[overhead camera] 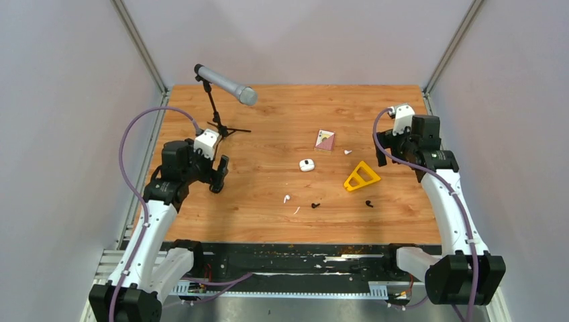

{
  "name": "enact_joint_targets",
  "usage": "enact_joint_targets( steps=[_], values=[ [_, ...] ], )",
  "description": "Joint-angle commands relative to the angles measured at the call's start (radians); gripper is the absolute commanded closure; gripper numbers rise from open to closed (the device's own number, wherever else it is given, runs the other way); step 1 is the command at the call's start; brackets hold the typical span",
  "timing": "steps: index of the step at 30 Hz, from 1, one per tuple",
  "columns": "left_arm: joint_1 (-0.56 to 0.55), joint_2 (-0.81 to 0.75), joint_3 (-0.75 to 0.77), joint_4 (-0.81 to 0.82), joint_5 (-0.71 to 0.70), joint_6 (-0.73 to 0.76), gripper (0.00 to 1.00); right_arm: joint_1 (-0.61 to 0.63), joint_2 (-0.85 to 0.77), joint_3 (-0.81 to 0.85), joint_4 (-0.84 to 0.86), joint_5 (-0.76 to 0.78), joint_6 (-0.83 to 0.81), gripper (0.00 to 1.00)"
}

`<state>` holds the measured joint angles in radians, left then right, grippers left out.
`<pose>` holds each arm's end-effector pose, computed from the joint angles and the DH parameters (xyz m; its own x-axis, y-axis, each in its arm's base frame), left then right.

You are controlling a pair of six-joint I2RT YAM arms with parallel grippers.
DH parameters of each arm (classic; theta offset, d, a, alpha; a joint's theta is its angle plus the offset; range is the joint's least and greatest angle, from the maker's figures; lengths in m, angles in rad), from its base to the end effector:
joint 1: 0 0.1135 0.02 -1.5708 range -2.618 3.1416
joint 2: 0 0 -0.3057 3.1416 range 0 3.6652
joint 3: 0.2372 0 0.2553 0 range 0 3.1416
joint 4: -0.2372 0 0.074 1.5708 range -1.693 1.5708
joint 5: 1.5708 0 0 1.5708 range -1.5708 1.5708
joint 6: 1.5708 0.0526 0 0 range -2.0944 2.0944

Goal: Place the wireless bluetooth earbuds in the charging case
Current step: Pick up the charging case at the center of the board.

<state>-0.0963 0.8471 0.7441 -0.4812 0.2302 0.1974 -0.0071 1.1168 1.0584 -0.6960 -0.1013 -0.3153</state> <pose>0.1731 -0.0288 0.3077 -0.4828 0.2385 -0.8426 0.3852 0.9219 0.0402 0.2292 0.0037 0.3471 -0.6304 -0.3040 -0.7142 -0.2757 0.9478 -0.1601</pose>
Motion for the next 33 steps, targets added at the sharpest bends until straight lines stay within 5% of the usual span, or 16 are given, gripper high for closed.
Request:
enact_joint_targets(
  steps=[1,10,17,24,28,33],
  values=[
    [0.004,-0.004,-0.011,-0.014,0.119,0.092,0.0,0.003,-0.005,-0.021,0.064,-0.046,-0.036,0.01],
    [-0.003,-0.011,-0.04,-0.015,0.188,0.117,0.0,0.06,0.156,0.073,0.044,-0.395,-0.177,0.01],
    [-0.004,0.027,-0.027,-0.055,0.147,0.154,0.0,0.205,0.399,0.225,0.036,-0.425,-0.325,0.29],
    [-0.005,0.035,-0.018,-0.079,0.194,0.161,0.0,0.405,0.637,0.398,-0.096,-0.437,-0.541,0.38],
    [-0.004,0.016,-0.011,-0.106,0.178,0.172,0.0,0.472,0.776,0.531,-0.14,-0.393,-0.489,0.41],
    [-0.005,0.008,-0.012,-0.112,0.176,0.165,0.0,0.509,0.85,0.561,0.014,-0.202,-0.185,0.23]
  ],
)
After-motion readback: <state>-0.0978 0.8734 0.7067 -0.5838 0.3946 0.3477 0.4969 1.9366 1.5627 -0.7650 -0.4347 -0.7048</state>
